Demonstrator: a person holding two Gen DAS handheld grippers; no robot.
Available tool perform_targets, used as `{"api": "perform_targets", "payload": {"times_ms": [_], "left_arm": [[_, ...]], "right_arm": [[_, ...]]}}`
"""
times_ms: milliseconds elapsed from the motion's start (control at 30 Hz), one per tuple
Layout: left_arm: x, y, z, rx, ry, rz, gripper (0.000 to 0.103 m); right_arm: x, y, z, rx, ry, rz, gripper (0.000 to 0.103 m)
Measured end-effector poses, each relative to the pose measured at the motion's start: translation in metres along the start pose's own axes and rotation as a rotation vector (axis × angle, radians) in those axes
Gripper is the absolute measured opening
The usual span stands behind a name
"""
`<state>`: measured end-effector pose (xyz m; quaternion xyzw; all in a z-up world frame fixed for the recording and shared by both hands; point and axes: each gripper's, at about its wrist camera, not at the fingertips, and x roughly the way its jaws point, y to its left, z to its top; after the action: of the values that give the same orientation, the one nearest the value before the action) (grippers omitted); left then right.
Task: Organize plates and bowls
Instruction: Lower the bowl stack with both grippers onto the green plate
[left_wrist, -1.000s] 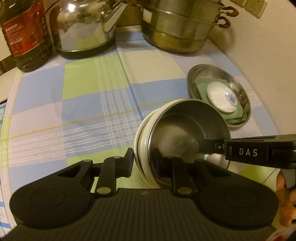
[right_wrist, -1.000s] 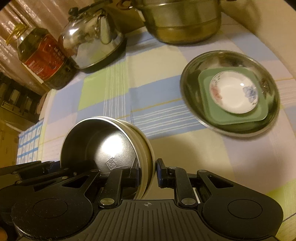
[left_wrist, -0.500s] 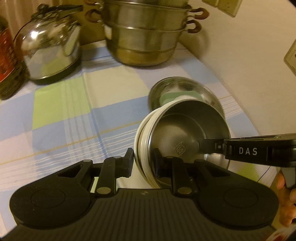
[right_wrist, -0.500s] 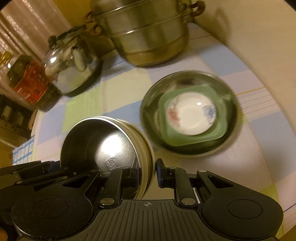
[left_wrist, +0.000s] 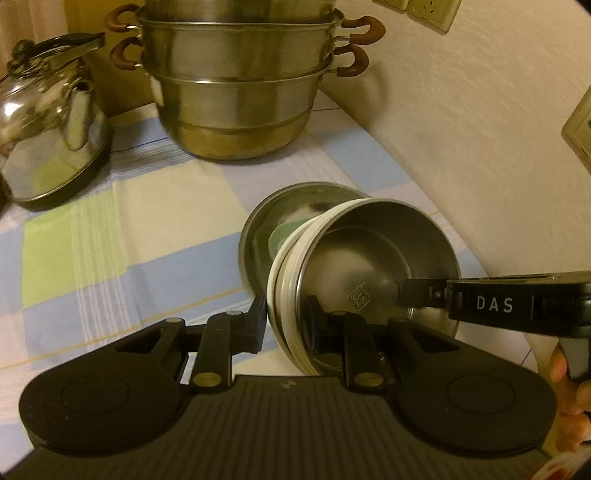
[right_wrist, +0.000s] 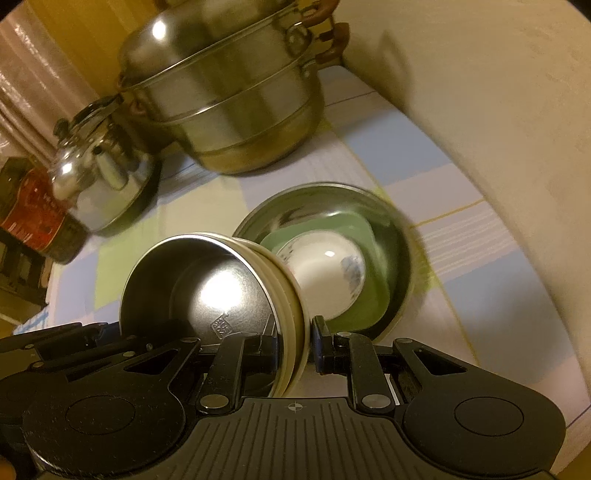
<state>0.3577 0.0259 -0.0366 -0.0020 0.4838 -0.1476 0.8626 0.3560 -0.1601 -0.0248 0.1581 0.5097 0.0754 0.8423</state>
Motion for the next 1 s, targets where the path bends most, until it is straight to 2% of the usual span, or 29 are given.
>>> {"api": "perform_targets", "payload": {"times_ms": [500, 1000], "left_arm": [[0.052, -0.012, 0.053, -0.005, 0.059, -0.027, 0.019], [0.09, -0.005, 0.056, -0.05, 0.147, -0.013, 0.019]], "right_arm": [[0.027, -0.032, 0.055, 0.006, 0.045, -0.03, 0.018], [0.069, -0.05, 0.073, 0.015, 0.169, -0.017, 0.018]]}}
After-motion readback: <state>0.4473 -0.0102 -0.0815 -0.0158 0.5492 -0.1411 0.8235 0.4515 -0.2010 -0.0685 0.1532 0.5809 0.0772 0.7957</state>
